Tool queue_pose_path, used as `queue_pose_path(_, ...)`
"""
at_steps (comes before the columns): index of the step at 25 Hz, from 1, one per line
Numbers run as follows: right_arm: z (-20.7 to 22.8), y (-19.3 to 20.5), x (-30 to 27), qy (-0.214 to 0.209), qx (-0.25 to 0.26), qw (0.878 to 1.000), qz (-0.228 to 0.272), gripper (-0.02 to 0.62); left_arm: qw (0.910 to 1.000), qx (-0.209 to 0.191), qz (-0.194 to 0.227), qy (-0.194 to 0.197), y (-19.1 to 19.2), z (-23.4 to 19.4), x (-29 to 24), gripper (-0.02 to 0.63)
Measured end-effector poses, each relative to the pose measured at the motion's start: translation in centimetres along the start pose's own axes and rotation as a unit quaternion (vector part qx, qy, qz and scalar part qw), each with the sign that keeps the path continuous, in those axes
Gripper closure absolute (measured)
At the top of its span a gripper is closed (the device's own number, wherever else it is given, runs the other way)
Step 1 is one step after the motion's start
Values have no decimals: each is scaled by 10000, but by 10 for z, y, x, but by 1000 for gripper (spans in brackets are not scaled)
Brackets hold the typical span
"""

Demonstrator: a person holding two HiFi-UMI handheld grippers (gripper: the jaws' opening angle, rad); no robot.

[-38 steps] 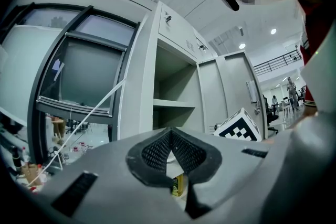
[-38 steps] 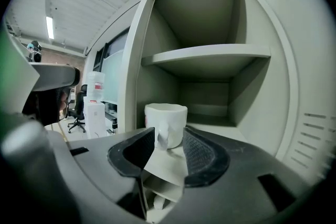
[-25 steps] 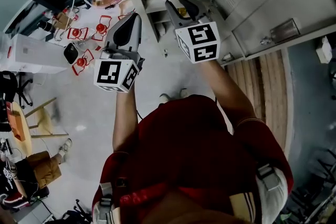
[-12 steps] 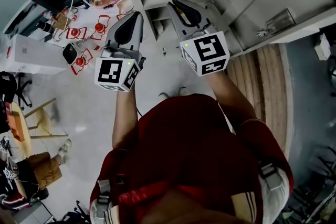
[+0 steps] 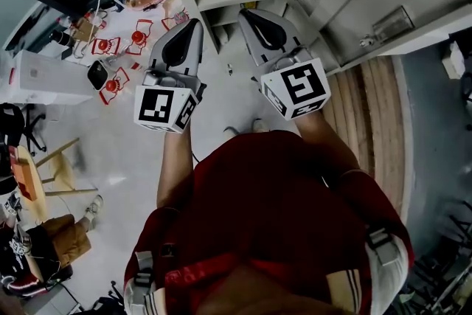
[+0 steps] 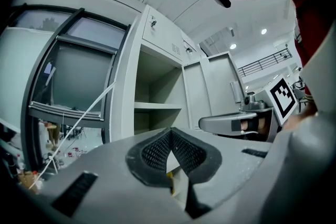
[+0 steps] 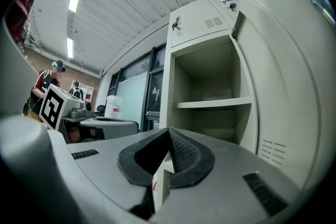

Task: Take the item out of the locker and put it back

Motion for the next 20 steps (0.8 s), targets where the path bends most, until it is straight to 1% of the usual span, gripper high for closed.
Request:
queue_pose_path(7, -6, 7, 12, -107, 28, 9999, 111, 597, 10000, -19, 4, 86, 3, 11, 2, 600)
queue_pose_path(20, -11, 22, 19, -162, 127, 9998, 20, 598, 9999, 51, 3, 87, 15, 15, 7, 600)
Point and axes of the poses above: the fingertips, and each gripper's own axes: x backward along the fingers, z to its right, y out of its underside, the point moved 7 cm from there along x, backward along the fingers, and after that the axes turned 4 degrees about -y, right-handed, at the moved point
